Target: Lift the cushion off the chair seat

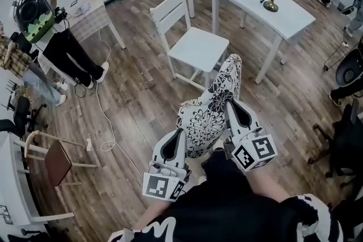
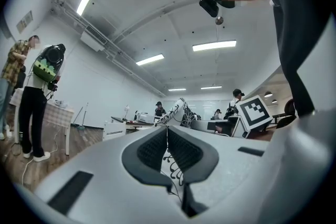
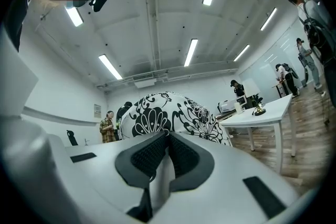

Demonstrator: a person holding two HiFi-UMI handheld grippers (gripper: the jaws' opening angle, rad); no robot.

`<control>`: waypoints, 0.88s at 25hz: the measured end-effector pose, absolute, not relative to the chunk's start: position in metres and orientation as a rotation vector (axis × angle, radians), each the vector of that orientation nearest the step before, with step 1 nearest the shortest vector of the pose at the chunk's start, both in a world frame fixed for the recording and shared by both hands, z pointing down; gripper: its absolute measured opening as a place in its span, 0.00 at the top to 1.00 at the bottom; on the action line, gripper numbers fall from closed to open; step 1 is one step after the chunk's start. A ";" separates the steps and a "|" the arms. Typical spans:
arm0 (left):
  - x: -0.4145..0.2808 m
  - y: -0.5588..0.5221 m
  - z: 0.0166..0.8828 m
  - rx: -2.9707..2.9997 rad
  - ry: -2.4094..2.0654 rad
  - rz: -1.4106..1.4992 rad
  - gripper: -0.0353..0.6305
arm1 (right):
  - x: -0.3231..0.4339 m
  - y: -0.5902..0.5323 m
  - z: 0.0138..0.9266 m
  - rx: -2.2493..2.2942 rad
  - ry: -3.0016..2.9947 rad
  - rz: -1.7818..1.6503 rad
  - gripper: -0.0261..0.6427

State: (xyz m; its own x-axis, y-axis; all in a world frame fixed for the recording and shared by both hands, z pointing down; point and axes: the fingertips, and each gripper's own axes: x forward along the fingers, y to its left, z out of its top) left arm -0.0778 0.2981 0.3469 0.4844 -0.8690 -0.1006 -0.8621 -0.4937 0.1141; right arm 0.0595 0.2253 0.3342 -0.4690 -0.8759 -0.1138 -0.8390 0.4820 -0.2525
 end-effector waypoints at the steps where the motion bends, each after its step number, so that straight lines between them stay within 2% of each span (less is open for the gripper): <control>1: -0.077 0.306 0.348 2.671 -1.548 -0.225 0.94 | 0.060 0.234 0.336 -1.479 2.499 -0.237 0.91; 22: -0.070 0.329 0.342 2.658 -1.514 -0.287 0.94 | 0.068 0.273 0.334 -1.501 2.553 -0.195 0.91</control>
State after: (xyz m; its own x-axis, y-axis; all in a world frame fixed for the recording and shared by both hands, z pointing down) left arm -0.0704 0.3291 0.3422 0.4977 -0.8579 -0.1277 -0.8450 -0.5128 0.1516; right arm 0.0679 0.2734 0.3345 -0.4772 -0.8749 -0.0832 -0.8521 0.4838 -0.1996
